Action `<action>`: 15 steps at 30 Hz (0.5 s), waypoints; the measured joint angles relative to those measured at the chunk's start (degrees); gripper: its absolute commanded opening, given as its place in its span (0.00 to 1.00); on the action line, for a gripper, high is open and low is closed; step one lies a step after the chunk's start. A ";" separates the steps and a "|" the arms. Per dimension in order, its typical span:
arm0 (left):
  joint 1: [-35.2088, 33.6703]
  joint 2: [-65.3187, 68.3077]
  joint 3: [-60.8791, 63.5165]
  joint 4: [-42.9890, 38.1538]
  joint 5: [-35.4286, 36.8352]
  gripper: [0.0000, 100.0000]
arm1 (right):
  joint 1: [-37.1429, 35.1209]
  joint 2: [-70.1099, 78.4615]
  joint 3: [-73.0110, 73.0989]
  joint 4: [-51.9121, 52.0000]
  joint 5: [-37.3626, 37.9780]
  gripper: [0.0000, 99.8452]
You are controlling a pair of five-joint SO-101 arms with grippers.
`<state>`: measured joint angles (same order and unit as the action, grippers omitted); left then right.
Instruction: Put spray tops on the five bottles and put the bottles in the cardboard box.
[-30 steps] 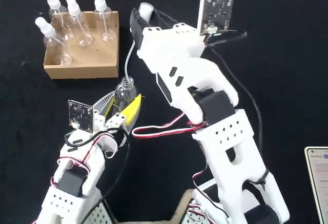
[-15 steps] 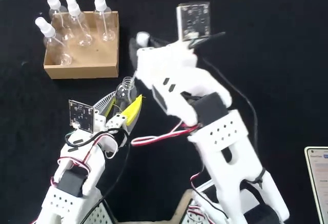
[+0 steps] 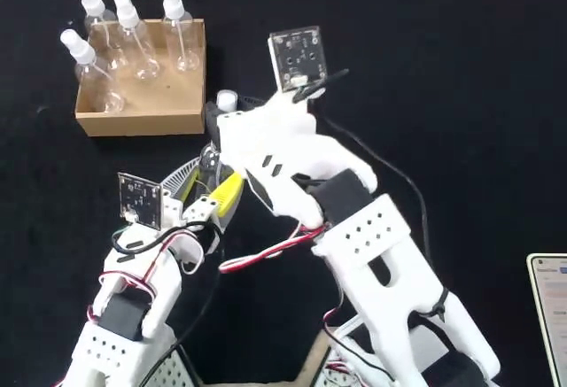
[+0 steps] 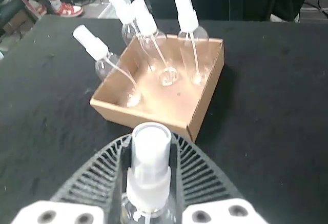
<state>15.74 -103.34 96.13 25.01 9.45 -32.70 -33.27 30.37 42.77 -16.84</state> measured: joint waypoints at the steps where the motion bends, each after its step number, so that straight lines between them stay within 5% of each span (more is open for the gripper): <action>1: 0.00 0.00 0.00 0.00 0.00 0.07 | -0.09 0.00 0.62 0.00 0.00 0.01; 15: -0.35 0.09 0.00 0.00 0.00 0.07 | -0.44 -3.60 4.40 -0.09 0.00 0.01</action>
<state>15.38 -103.25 96.13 25.01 9.45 -33.14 -36.88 34.77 42.68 -16.84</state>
